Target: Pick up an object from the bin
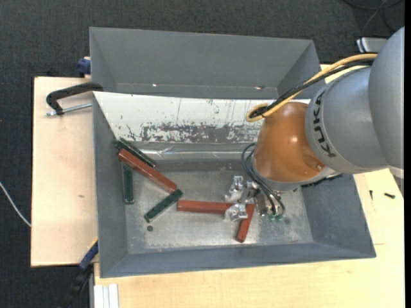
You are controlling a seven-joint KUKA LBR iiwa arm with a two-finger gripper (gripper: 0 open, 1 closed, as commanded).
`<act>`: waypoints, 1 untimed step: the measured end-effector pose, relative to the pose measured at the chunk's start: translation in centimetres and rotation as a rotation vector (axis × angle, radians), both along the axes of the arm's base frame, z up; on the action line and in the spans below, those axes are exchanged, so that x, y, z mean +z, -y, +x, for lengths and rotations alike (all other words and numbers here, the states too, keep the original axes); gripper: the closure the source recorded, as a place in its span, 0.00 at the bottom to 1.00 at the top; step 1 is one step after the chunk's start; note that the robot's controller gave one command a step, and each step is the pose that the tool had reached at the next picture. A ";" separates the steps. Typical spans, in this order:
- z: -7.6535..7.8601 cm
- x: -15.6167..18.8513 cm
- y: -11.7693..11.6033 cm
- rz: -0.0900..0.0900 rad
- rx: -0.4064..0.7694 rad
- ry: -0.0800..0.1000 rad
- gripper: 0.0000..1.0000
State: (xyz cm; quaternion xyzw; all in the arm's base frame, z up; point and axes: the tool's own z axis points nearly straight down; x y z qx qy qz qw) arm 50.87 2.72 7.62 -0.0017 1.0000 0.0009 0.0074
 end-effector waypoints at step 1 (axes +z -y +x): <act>-0.1 0.8 0.0 -0.001 -0.001 -0.009 1.00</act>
Offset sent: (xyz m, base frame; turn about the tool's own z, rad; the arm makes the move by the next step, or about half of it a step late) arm 0.0000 0.0000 0.0607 0.0000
